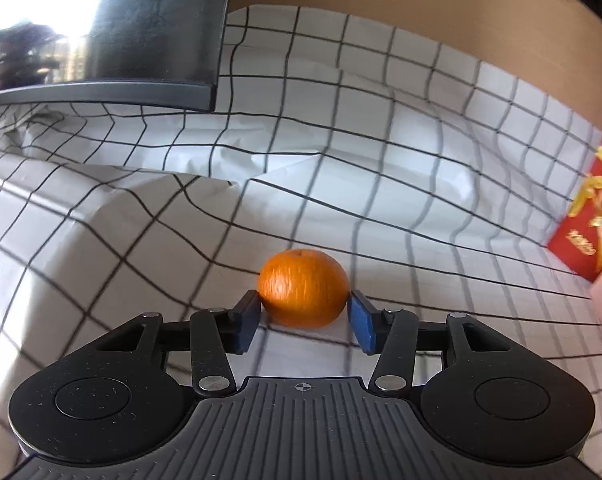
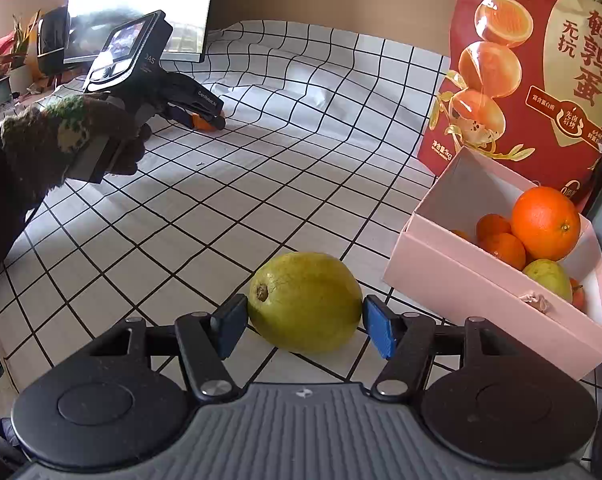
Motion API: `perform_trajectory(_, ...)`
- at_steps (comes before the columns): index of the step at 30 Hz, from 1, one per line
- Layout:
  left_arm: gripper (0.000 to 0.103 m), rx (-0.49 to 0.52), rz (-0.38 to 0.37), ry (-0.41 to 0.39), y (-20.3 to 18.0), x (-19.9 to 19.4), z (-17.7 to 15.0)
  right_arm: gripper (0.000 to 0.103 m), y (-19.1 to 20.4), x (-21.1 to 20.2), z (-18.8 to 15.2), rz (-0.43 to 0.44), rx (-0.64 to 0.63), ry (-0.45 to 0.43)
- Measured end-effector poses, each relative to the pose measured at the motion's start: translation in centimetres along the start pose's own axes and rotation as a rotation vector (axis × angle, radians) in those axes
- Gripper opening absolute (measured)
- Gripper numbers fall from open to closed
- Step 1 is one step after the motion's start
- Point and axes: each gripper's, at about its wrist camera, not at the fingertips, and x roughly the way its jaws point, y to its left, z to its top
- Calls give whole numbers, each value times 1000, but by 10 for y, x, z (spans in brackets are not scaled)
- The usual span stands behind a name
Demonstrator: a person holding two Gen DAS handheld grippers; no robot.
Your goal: Organize fruits
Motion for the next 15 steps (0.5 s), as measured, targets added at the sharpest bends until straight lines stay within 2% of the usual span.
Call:
perform_trajectory(3,53,23,-103,-10,-18,-24,-19,63,-1,-2,-3,5,3,-10)
perform_trajectory(6,51,67,-252,8,-45,-52,-52,63,-5,-4,-8,16,23,-17)
perform_trajectory(9,51,120,-389,22,-76,-82,-85,68,-10,-5,-13,25,54,-11)
perform_trajectory(11,50,150,-432,7,-94,-98,-101,74,-11,-6,-17,16,63,-9)
perform_trajectory(13,48,176,-438,-24,-108,-111,-113,77,-13,-8,-21,2,71,-7)
perform_trajectory(15,42,191,-424,-74,-116,-121,-122,77,-17,-12,-26,-10,79,-9)
